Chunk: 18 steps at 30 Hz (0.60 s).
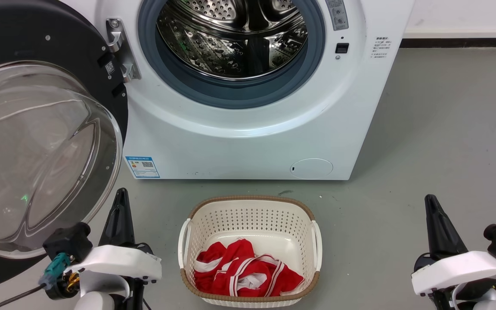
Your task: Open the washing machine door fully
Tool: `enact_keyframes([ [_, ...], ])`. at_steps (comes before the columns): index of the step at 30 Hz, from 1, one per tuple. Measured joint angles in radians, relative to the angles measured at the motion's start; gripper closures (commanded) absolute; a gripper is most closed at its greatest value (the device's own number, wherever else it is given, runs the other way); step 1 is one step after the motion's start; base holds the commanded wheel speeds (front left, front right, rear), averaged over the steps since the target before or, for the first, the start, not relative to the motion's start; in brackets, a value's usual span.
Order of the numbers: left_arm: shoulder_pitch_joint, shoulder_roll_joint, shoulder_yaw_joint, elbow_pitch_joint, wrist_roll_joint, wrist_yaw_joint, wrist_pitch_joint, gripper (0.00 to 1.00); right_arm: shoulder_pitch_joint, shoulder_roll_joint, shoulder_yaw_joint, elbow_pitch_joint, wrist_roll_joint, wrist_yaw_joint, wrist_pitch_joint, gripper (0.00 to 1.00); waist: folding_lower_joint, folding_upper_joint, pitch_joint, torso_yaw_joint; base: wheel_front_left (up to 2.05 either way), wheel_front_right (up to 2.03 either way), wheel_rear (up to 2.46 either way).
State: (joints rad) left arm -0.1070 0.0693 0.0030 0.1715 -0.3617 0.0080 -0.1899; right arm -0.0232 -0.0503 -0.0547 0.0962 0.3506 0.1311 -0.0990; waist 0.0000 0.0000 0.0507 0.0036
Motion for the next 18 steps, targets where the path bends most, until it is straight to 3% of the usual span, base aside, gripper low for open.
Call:
enact_keyframes([
  [18, 0.000, -0.005, 0.023, 0.016, -0.302, -0.033, 0.071, 1.00, -0.017, 0.000, -0.012, 0.035, 0.305, 0.000, 0.049, 1.00, 0.0001, 0.0000, -0.008, -0.001, 0.00, 0.00, 0.00],
])
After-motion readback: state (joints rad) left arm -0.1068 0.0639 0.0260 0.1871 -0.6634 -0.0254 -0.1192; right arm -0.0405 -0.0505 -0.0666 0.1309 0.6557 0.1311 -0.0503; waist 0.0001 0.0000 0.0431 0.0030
